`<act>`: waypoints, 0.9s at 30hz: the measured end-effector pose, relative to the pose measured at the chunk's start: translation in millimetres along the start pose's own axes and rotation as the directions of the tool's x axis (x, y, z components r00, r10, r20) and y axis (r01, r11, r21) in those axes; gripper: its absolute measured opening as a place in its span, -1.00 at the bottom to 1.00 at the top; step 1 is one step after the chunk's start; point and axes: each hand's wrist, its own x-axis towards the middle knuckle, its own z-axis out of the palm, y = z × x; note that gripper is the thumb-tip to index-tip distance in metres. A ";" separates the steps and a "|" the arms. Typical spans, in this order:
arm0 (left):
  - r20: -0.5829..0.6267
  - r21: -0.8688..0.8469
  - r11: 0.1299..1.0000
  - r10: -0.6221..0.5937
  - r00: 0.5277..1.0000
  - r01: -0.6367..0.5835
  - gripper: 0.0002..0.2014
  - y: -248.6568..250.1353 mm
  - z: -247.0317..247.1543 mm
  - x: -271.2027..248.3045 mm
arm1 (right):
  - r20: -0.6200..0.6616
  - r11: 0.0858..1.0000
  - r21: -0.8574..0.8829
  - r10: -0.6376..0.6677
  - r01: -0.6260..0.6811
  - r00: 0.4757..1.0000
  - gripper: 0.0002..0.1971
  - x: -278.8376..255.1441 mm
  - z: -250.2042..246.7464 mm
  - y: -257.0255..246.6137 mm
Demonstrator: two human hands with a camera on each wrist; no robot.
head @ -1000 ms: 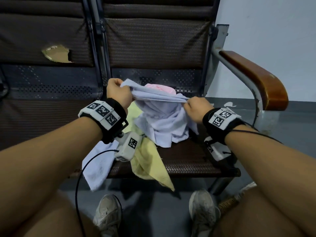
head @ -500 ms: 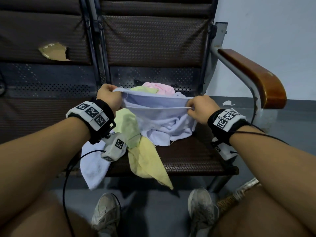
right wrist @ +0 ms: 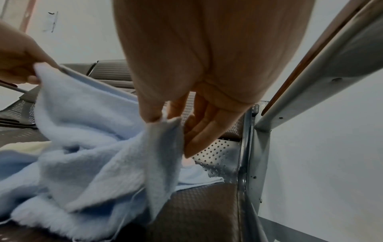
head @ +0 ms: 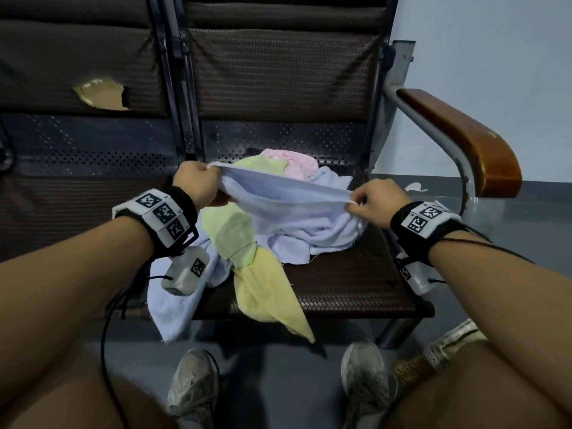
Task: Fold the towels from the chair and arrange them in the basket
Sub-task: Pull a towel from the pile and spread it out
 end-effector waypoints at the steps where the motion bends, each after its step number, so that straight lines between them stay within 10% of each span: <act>1: -0.002 -0.050 0.999 -0.018 1.000 0.018 -0.70 0.6 -1.1 -0.7 | 0.007 1.000 -0.003 0.012 -0.012 1.000 -0.81 -0.1 0.5 0.7; 6: 0.025 -0.168 0.985 -0.039 0.999 0.043 -0.63 1.8 -2.0 -2.9 | -0.082 0.996 0.079 0.039 -0.033 0.996 -0.91 -0.5 -0.5 -1.6; 16: 0.011 0.250 0.954 0.170 0.985 -0.167 -0.61 -0.2 -11.8 -2.1 | -0.194 0.991 0.113 0.094 -0.074 0.977 -0.72 -8.9 -25.1 -17.5; 22: 0.018 -0.189 0.965 0.191 0.981 -0.184 -0.59 40.5 -21.8 -14.3 | -0.339 0.939 0.343 0.118 0.006 0.933 -0.69 -11.5 -61.3 -32.2; 27: 0.091 -0.123 0.937 0.339 0.936 -0.328 -0.77 78.5 -39.4 -19.7 | -0.370 0.945 0.312 0.031 0.093 0.929 -0.57 -11.9 -109.6 -36.6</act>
